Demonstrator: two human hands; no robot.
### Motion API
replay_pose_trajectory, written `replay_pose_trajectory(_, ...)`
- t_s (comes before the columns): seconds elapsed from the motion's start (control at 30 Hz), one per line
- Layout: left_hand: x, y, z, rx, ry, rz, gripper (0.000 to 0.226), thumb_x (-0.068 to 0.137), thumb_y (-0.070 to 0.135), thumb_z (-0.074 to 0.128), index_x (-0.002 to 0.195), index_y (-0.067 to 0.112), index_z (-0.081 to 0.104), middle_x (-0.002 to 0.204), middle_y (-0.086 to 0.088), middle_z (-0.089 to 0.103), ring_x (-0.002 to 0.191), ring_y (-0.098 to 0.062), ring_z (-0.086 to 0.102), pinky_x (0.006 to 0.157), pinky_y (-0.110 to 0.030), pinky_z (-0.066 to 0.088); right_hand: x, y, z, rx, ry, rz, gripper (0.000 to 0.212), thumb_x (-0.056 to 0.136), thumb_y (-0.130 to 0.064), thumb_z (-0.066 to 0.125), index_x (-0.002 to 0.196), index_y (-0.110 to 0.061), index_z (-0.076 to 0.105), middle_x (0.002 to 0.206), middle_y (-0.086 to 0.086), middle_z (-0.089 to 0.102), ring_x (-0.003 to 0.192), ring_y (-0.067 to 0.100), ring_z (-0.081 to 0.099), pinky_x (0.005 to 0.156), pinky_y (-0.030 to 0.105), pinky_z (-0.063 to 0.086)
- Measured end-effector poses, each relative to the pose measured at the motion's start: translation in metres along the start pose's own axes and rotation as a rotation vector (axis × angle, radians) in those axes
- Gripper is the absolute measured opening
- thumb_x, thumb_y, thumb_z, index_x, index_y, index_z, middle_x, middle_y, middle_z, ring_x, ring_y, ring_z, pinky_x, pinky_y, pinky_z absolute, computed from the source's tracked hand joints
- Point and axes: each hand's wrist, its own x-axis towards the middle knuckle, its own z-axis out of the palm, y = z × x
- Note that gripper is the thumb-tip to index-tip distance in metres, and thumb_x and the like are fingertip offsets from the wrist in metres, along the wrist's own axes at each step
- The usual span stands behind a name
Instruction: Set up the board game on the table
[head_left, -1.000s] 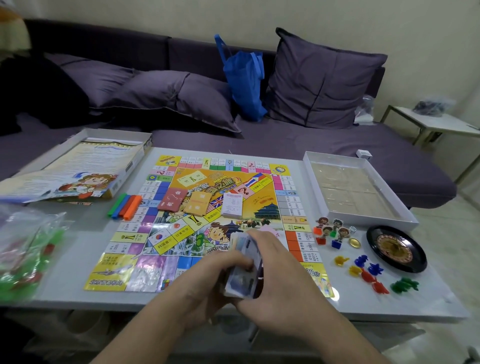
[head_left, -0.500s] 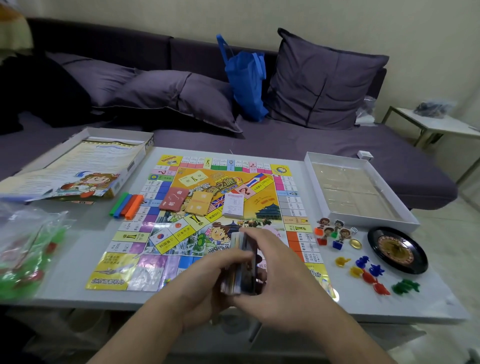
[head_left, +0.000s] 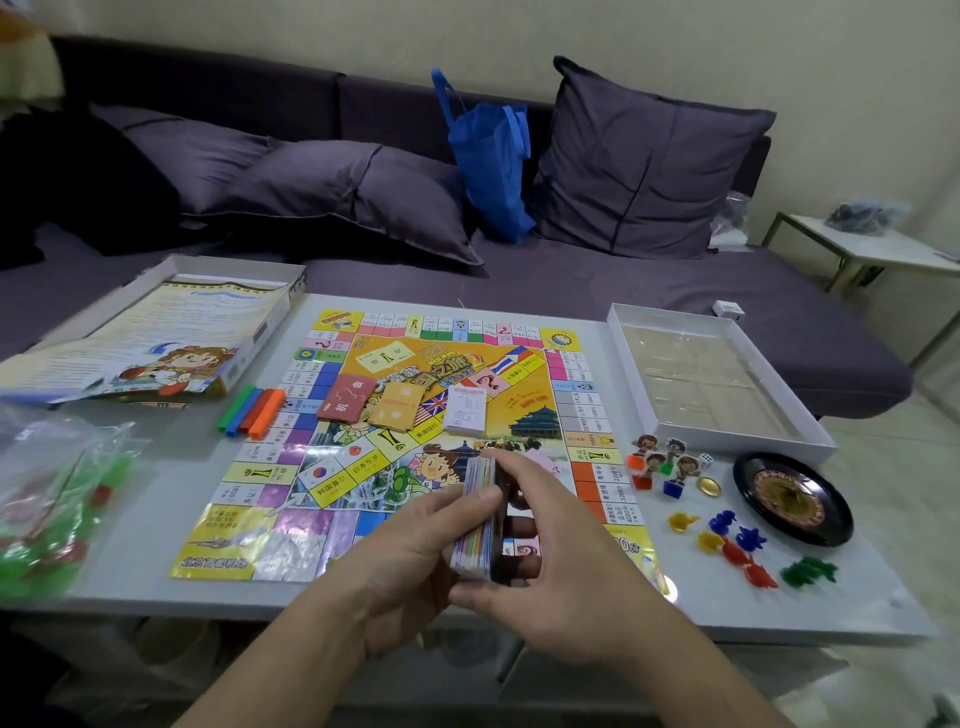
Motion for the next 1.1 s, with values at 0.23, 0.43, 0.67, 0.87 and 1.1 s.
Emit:
replay_pose_trajectory(0.23,0.001,-0.001,0.0,-0.036,-0.023,-0.026,0.055,0.087,0.034,0.073,0.121,-0.009,0.069,0.116,-0.032,0.072,0.091,-0.037,0.076,0.071,-0.038,0.065,-0.001,-0.002,-0.002,-0.041,0.037,-0.034,0.09,0.076,-0.033,0.093,0.147,-0.046,0.04,0.128,-0.03,0.056,0.116,0.001,0.066,0.084,0.023,0.062)
replay_pose_trajectory(0.43,-0.001,0.001,0.002,-0.043,-0.04,-0.04,0.049,0.083,0.027,0.076,0.116,-0.008,0.07,0.106,-0.027,0.075,0.084,-0.035,0.076,0.065,-0.038,0.064,-0.002,-0.004,0.002,-0.02,0.0,-0.02,0.1,0.077,-0.032,0.092,0.153,-0.052,0.031,0.136,-0.035,0.049,0.125,-0.003,0.058,0.085,0.024,0.062)
replay_pose_trajectory(0.67,-0.001,-0.001,-0.001,-0.03,-0.029,-0.06,0.058,0.082,0.031,0.077,0.115,-0.016,0.068,0.099,-0.027,0.074,0.079,-0.032,0.075,0.067,-0.035,0.063,-0.002,-0.008,0.0,-0.083,0.047,-0.033,0.098,0.076,-0.033,0.094,0.152,-0.046,0.034,0.131,-0.035,0.052,0.121,-0.015,0.054,0.086,0.009,0.053)
replay_pose_trajectory(0.87,0.002,-0.002,-0.001,-0.053,-0.005,-0.041,0.045,0.083,0.032,0.078,0.105,-0.007,0.071,0.088,-0.021,0.07,0.072,-0.029,0.07,0.066,-0.035,0.062,0.0,-0.008,0.001,-0.066,0.08,-0.025,0.096,0.075,-0.036,0.093,0.145,-0.05,0.029,0.14,-0.034,0.049,0.129,-0.017,0.048,0.095,0.006,0.046)
replay_pose_trajectory(1.1,0.002,0.008,-0.006,0.031,-0.035,-0.07,0.057,0.085,0.04,0.075,0.116,-0.007,0.069,0.092,-0.021,0.072,0.076,-0.026,0.07,0.071,-0.032,0.062,0.004,-0.01,0.004,-0.065,0.136,-0.006,0.079,0.072,-0.035,0.095,0.125,-0.038,0.037,0.12,-0.02,0.057,0.113,-0.006,0.062,0.082,0.014,0.056)
